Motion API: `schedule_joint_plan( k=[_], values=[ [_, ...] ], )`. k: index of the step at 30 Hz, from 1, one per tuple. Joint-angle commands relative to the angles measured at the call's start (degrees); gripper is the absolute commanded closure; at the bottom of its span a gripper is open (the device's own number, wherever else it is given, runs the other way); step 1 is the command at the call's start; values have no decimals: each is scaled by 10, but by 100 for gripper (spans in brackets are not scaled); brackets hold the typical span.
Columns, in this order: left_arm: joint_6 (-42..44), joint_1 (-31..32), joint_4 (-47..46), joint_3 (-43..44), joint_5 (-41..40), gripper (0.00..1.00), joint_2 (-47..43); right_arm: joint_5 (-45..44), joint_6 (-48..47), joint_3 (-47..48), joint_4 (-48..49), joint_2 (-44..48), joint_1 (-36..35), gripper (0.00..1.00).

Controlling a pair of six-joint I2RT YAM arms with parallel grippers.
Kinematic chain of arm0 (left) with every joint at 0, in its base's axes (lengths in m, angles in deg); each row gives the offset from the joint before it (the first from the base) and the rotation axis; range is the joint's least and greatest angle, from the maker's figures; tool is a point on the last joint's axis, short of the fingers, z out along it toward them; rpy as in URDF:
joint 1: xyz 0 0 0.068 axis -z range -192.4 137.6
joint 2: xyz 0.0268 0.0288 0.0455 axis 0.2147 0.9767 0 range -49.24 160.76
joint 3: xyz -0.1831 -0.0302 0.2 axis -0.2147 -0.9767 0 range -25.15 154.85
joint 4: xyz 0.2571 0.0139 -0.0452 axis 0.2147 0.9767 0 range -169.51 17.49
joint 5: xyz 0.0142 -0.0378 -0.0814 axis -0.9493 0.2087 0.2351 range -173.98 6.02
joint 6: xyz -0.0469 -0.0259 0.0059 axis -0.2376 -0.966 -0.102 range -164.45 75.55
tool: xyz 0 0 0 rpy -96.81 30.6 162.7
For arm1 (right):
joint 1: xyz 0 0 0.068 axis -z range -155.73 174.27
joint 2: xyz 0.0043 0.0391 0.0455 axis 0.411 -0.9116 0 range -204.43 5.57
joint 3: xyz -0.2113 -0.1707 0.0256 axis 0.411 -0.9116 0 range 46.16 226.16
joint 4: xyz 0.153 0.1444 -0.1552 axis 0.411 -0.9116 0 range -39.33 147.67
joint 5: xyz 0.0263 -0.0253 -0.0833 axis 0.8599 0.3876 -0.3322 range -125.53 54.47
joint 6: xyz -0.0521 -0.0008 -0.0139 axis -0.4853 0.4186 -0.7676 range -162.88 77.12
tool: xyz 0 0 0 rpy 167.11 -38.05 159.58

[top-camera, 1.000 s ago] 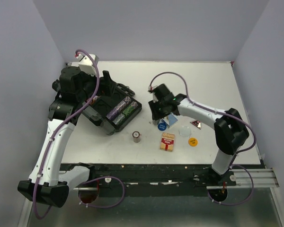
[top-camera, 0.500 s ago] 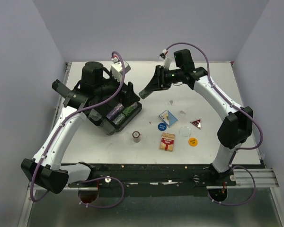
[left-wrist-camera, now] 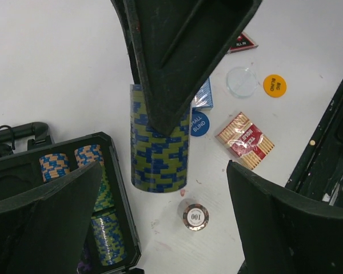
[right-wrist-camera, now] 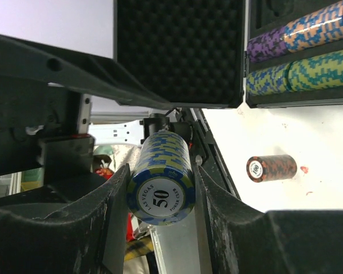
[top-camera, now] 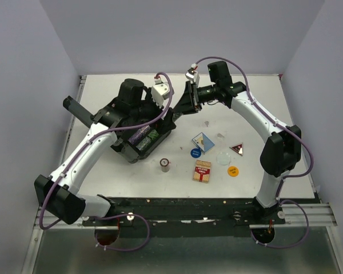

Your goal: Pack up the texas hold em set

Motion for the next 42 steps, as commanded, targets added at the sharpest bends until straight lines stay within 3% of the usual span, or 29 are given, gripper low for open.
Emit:
schedule_joint_plan(
  k=[1, 6, 16, 19, 22, 24, 28, 30, 36, 42],
  values=[
    [4, 11, -35, 8, -37, 1, 15, 70, 20, 4, 26, 3, 0, 99],
    [-8, 12, -40, 15, -47, 6, 31, 75, 19, 5, 33, 5, 0, 99],
    [-46, 12, -41, 20, -35, 38, 53, 80, 14, 5, 33, 2, 0, 99],
    [-49, 12, -35, 22, -32, 59, 56, 73, 12, 5, 33, 2, 0, 99],
    [-56, 12, -17, 38, -44, 99, 64, 47, 11, 1, 33, 5, 0, 95],
    [-51, 12, -13, 43, -51, 100, 62, 26, 7, -4, 36, 11, 0, 81],
    [-20, 10, -2, 48, -68, 100, 54, -40, 1, -8, 37, 26, 7, 34],
    [-1, 1, 17, 56, -72, 100, 55, -73, 10, -15, 42, 34, 20, 23],
    [42, -60, 52, 76, -59, 100, 58, -130, 75, -98, 142, 89, 78, 18],
    [108, -136, 78, 164, -82, 100, 137, -162, 68, -126, 153, 119, 107, 18]
  ],
)
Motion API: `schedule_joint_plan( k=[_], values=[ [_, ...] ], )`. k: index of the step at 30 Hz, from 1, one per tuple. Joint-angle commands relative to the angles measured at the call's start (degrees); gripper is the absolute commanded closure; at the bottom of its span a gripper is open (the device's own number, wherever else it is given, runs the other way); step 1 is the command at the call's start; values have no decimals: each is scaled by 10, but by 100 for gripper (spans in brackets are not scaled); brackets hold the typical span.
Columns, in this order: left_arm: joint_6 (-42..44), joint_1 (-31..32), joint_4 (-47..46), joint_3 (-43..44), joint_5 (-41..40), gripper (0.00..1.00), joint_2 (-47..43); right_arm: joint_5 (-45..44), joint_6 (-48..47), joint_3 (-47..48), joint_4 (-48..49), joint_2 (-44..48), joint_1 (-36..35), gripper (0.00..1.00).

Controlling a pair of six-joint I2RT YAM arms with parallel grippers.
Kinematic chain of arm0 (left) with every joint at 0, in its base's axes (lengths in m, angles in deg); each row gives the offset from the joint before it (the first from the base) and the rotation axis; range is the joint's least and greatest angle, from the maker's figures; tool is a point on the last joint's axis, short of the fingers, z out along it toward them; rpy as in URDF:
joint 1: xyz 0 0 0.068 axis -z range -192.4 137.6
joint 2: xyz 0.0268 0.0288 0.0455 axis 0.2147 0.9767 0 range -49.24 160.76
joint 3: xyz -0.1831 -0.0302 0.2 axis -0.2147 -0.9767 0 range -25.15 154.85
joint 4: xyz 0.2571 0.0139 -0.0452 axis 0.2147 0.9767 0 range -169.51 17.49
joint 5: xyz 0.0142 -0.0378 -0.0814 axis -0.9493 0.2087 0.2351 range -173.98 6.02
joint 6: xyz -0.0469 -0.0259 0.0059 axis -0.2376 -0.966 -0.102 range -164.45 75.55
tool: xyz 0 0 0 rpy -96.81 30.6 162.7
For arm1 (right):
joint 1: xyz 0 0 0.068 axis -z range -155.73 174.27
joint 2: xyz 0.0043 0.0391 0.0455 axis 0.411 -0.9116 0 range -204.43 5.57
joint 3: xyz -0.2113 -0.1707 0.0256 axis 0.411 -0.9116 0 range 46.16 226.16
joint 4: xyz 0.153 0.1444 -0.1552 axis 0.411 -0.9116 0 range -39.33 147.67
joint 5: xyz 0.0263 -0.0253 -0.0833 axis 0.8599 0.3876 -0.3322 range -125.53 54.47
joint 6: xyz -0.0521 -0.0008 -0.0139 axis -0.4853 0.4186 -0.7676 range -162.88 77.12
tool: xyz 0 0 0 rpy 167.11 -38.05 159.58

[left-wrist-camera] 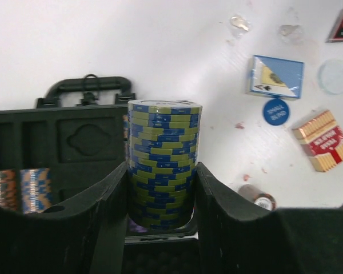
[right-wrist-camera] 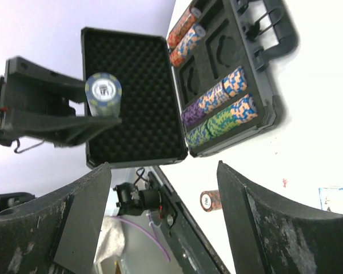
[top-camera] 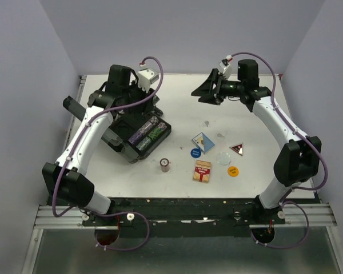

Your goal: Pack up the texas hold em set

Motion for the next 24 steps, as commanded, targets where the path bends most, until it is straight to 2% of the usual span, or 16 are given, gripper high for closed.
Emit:
schedule_joint_plan(
  k=[1, 4, 8, 16, 24],
  values=[
    [77, -62, 6, 105, -25, 100, 82, -40, 4, -14, 34, 29, 11, 18],
    [98, -95, 28, 187, -44, 100, 149, -45, -3, -20, 34, 36, 19, 18],
    [102, -128, 30, 248, -50, 100, 206, -54, -21, -24, 24, 40, 26, 18],
    [126, -151, 32, 267, -62, 100, 269, -121, -97, -20, -27, 39, 26, 18],
    [132, -165, 26, 271, -80, 100, 313, -134, -107, -30, -32, 51, 27, 18]
  ],
)
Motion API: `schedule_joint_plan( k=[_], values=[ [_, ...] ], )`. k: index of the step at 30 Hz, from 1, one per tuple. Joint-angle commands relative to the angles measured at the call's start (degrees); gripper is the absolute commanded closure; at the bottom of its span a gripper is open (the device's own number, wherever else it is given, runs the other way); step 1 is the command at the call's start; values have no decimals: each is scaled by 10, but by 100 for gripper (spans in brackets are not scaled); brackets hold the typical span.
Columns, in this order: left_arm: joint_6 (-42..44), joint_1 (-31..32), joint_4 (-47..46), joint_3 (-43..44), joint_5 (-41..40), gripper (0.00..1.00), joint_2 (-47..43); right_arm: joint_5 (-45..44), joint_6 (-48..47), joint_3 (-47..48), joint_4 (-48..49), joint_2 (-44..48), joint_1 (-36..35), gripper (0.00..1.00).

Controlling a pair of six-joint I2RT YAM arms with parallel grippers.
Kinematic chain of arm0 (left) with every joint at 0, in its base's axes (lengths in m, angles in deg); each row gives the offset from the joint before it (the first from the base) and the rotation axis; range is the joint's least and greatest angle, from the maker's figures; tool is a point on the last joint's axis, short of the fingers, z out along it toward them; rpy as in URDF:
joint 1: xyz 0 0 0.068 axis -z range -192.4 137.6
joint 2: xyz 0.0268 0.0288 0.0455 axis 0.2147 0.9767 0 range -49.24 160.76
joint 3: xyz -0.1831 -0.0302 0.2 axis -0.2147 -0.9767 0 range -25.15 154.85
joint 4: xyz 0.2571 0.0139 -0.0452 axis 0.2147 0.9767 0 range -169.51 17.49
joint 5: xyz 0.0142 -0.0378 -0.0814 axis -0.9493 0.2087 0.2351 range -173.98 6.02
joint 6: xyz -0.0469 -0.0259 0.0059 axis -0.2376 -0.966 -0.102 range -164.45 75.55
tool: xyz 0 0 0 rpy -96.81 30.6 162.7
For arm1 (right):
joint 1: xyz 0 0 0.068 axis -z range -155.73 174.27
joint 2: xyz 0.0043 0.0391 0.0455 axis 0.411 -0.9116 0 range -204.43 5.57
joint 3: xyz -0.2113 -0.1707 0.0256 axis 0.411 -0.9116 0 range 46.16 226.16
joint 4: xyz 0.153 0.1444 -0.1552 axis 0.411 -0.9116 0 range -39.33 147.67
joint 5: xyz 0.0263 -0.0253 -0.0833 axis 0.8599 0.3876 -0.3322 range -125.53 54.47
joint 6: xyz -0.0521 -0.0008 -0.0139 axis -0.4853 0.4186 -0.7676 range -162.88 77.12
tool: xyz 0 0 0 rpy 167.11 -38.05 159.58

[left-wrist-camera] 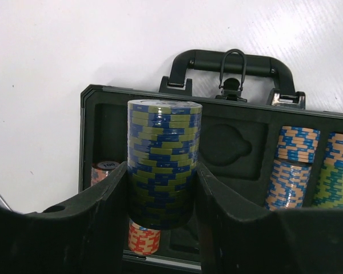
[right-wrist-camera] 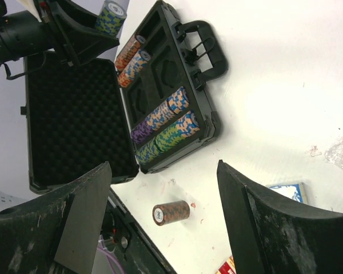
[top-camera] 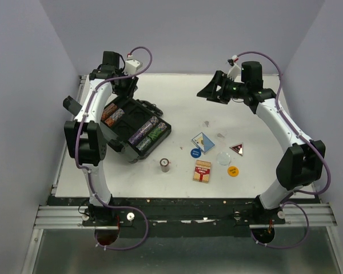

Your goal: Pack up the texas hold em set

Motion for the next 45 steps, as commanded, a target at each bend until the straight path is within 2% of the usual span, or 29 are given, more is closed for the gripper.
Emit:
schedule_joint_plan(
  k=[1, 45],
  values=[
    [9, -12, -21, 27, -18, 100, 14, -24, -22, -9, -15, 21, 2, 18],
    [-53, -28, -62, -27, -59, 100, 89, -30, -29, -33, -14, 24, 3, 18]
  ],
)
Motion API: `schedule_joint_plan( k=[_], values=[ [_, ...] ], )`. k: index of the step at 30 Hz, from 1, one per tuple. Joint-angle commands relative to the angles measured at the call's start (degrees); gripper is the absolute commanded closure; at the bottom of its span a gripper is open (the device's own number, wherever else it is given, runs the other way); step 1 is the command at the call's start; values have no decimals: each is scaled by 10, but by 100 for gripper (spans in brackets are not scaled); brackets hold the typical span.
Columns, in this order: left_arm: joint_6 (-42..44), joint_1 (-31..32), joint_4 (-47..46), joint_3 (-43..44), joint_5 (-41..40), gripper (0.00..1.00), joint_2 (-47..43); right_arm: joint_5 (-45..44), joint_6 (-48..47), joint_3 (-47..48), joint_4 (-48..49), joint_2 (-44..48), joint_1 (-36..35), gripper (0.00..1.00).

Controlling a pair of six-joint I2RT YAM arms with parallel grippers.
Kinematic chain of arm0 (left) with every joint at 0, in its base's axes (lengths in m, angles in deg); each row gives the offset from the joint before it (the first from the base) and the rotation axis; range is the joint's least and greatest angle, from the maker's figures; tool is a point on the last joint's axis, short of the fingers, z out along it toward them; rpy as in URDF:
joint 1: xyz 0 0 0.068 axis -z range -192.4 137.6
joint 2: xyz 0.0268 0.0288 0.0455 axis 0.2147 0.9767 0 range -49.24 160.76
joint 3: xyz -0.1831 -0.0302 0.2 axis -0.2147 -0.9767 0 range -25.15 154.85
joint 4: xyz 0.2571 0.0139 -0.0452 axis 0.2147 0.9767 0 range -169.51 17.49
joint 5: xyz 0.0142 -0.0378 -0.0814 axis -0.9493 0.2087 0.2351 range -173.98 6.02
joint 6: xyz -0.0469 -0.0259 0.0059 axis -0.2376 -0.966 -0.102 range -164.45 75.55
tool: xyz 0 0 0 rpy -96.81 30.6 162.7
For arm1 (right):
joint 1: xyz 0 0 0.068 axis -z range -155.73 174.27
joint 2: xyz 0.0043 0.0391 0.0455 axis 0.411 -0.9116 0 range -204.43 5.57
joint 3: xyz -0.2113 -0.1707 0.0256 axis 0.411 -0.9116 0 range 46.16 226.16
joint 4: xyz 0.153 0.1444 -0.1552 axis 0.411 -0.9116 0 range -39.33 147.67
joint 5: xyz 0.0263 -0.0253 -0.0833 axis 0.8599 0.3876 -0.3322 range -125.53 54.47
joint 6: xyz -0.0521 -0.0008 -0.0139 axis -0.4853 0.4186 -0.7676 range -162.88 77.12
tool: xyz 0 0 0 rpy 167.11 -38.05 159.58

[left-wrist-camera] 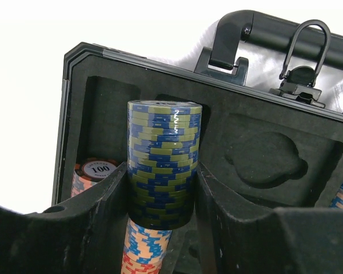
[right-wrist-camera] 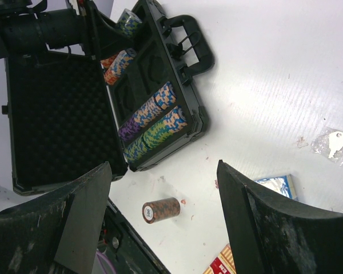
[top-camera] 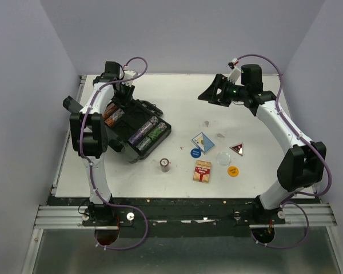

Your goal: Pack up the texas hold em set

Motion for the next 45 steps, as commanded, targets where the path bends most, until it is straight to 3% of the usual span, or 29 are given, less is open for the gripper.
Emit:
schedule_joint_plan(
  k=[1, 21, 27, 38, 41, 45],
  values=[
    [-9, -4, -25, -1, -12, 100, 5, -7, -10, -8, -9, 10, 3, 18],
    [-18, -4, -19, 1, -16, 100, 17, -5, -11, -8, -9, 8, 3, 18],
    [-10, -4, -13, -5, -20, 84, 15, -5, -11, -9, -10, 7, 3, 18],
    [-8, -4, -14, -9, -33, 32, 13, -3, -10, -7, -11, 3, 3, 18],
    [-7, -4, -14, -8, -35, 26, 12, -4, -12, -7, -11, 3, 2, 18],
    [-8, -4, -16, -7, -38, 25, 10, -5, -12, -8, -12, 5, 3, 18]
  ],
)
